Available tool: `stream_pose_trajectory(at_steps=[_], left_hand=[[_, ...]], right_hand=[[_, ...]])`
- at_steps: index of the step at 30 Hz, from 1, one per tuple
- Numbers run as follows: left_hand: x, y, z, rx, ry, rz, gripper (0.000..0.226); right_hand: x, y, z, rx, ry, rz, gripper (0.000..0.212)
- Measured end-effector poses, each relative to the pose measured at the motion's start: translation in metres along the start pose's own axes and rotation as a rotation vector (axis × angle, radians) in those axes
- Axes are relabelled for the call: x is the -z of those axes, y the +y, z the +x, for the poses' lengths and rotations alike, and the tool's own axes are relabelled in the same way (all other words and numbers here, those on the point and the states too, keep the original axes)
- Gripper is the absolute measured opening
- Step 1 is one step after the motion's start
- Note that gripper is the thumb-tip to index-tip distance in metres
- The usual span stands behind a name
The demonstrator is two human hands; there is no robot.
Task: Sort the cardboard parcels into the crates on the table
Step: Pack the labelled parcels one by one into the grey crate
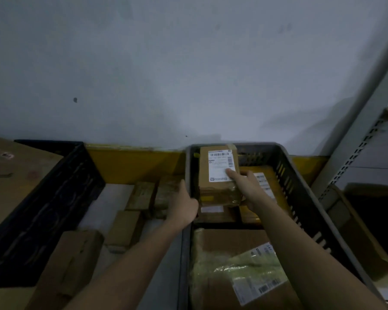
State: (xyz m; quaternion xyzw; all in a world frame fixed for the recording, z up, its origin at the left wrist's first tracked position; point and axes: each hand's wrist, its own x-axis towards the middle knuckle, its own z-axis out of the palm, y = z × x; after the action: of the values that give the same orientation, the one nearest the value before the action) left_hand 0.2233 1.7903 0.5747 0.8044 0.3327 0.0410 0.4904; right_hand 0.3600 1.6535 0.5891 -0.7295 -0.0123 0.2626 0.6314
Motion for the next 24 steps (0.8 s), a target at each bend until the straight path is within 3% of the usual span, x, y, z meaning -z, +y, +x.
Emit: stream_pose_trajectory(at_steps=[5,12,16,21,24], left_hand=[[-0.003,-0.002,0.012,-0.014,0.060,0.015,0.067],[-0.006,-0.009,0.017,-0.013,0.078,0.006,0.059],[-0.007,-0.009,0.017,0.001,0.085,0.034,0.062],[-0.002,-0.003,0.014,0.018,0.055,0.003,0.057],[0.007,0.000,0.010,-0.010,-0.050,-0.019,0.048]], right_hand=[[-0.037,0.028,0.041,0.029,0.022,-0.187,0.057],[-0.049,0.046,0.065,0.165,0.166,-0.597,0.057],[-0.048,0.049,0.068,0.157,0.162,-0.614,0.059],[-0.045,0.026,0.058,0.094,0.090,-0.708,0.059],[-0.047,-0.009,0.046,0.199,0.133,-0.912,0.057]])
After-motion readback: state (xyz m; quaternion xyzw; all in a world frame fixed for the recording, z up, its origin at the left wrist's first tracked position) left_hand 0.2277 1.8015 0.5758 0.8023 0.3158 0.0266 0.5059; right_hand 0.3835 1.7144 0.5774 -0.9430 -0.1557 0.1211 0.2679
